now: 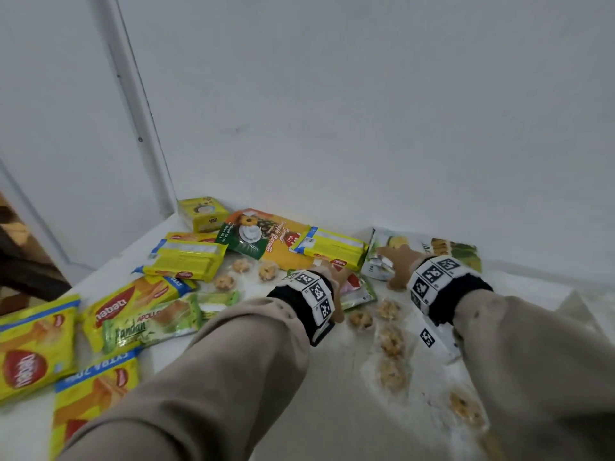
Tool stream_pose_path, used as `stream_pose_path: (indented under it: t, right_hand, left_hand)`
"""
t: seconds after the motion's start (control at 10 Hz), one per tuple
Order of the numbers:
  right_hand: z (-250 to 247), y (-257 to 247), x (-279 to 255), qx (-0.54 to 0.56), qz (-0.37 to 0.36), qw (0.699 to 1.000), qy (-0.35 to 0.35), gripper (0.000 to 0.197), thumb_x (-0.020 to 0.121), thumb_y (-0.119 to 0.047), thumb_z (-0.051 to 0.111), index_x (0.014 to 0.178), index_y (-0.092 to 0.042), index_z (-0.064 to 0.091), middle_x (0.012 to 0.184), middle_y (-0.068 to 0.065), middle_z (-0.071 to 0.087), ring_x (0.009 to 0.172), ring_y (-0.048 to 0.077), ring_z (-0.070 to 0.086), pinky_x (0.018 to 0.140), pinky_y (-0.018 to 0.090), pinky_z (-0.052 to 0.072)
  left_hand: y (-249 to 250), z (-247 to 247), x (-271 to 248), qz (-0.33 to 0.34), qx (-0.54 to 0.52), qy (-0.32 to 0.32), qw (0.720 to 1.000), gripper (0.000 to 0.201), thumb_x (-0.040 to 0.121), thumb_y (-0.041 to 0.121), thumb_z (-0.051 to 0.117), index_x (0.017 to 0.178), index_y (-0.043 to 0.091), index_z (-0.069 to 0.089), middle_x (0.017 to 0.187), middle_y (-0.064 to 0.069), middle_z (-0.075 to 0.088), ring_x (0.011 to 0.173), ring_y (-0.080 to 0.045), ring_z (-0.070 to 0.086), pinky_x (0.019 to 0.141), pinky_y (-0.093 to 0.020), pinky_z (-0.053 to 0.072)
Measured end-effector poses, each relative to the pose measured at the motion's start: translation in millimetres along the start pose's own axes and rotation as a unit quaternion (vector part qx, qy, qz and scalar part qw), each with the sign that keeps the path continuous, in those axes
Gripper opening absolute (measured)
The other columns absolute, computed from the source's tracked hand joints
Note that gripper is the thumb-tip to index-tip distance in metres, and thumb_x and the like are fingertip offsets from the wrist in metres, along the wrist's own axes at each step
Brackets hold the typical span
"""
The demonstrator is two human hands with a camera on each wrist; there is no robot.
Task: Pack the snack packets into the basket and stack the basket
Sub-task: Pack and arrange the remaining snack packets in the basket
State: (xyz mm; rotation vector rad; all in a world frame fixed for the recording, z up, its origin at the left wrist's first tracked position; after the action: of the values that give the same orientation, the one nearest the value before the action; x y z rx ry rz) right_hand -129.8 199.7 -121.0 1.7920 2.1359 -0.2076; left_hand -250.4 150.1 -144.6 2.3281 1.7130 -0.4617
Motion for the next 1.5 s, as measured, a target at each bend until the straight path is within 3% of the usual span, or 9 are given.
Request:
stream_pose_path:
  t: [0.4,0.5,0.6,0.7,0.9,1.1,1.2,1.4,1.5]
  right_hand:
    - [7.1,2.1,3.9,0.006,-0.003,1.000,-0.007,0.071,0.082,-0.036,0.062,0.141,-0.028,0.024,0.136,0.015,0.037,0.111,0.036,0.054,0.091,0.044,0.049]
    - [7.1,3.1,2.7,0.012,-0.006,1.000,-0.006,0.069,0.083,-0.036,0.062,0.141,-0.027,0.024,0.136,0.015,0.037,0.112,0.036,0.053,0.092,0.045,0.048]
    - [8.6,4.8,4.0,0.011,-0.005,1.000,-0.005,0.071,0.084,-0.036,0.062,0.142,-0.027,0.022,0.137,0.015,0.035,0.115,0.036,0.051,0.094,0.044,0.046]
    - [7.7,3.5,6.8,0.011,-0.013,1.000,-0.002,0.074,0.083,-0.036,0.062,0.144,-0.027,0.021,0.135,0.014,0.040,0.114,0.034,0.052,0.094,0.044,0.047]
    - [10.2,6.0,9.7,0.012,-0.013,1.000,-0.006,0.076,0.084,-0.036,0.061,0.145,-0.029,0.017,0.140,0.014,0.035,0.118,0.034,0.050,0.096,0.044,0.046]
    - [10.1,5.3,11.3,0.007,-0.019,1.000,-0.005,0.077,0.084,-0.033,0.062,0.146,-0.028,0.016,0.139,0.014,0.037,0.115,0.034,0.052,0.093,0.042,0.048]
    - [9.4,1.9,9.1,-0.016,-0.027,1.000,-0.002,0.070,0.087,-0.026,0.061,0.144,-0.025,0.021,0.138,0.014,0.038,0.114,0.033,0.053,0.090,0.039,0.047]
    - [-8.8,-10.8,2.5,-0.034,-0.050,0.998,0.026,0.048,0.092,-0.021,0.050,0.136,-0.016,0.034,0.124,0.012,0.053,0.106,0.028,0.056,0.072,0.031,0.043]
    - [-38.0,-21.1,-1.9,0.015,-0.058,0.995,0.081,0.045,0.091,-0.020,0.048,0.134,-0.016,0.034,0.096,0.008,0.053,0.074,0.020,0.054,0.057,0.027,0.036]
  left_hand:
    - [9.5,-8.2,5.3,0.029,-0.036,0.000,0.999,0.068,0.090,0.012,0.050,0.143,0.030,0.012,0.119,-0.016,0.055,0.078,-0.024,0.052,0.066,-0.032,0.047]
    - [2.9,-11.1,5.3,0.049,-0.043,-0.009,0.998,0.078,0.090,0.004,0.041,0.140,0.049,0.001,0.128,-0.018,0.047,0.097,-0.032,0.056,0.070,-0.037,0.051]
    - [0.4,-11.1,0.7,0.057,-0.001,-0.027,0.998,0.087,0.088,-0.006,0.038,0.139,0.054,0.001,0.153,-0.018,0.005,0.138,-0.040,0.021,0.094,-0.046,0.047]
    - [4.8,-5.8,-3.4,0.043,0.033,-0.025,0.998,0.081,0.089,-0.009,0.041,0.146,0.039,0.010,0.154,-0.016,-0.013,0.140,-0.039,0.011,0.098,-0.037,0.041]
    - [2.0,11.2,-2.0,0.007,0.016,-0.063,0.998,0.083,0.079,0.045,0.066,0.142,0.048,0.012,0.152,-0.011,-0.023,0.138,-0.044,0.014,0.108,-0.053,0.029]
    - [2.3,-3.8,-5.3,-0.015,-0.041,-0.027,0.999,0.068,0.085,0.025,0.062,0.144,0.022,0.027,0.151,-0.012,0.021,0.135,-0.031,0.031,0.105,-0.038,0.033]
    - [-8.1,-4.0,17.8,-0.058,-0.073,0.053,0.994,0.074,0.082,0.038,0.064,0.139,0.004,0.031,0.138,-0.016,0.044,0.123,-0.031,0.047,0.104,-0.039,0.039]
    - [-9.1,-30.7,-1.6,-0.066,-0.096,0.119,0.986,0.061,0.090,0.036,0.054,0.140,0.008,0.032,0.135,-0.017,0.046,0.121,-0.031,0.048,0.100,-0.038,0.038]
    - [-16.1,-33.4,-20.4,-0.066,-0.184,0.066,0.978,0.063,0.090,0.008,0.049,0.144,0.022,0.022,0.145,-0.019,0.025,0.117,-0.038,0.049,0.089,-0.038,0.044]
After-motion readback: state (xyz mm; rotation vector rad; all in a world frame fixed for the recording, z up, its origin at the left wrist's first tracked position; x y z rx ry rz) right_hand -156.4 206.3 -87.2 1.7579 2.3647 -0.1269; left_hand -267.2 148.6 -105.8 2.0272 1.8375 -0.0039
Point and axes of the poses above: each hand's wrist, its own x-axis towards the middle knuckle, its own z-axis out of the palm, y = z × x, the point moved 10 cm from there along x, towards the middle knuckle
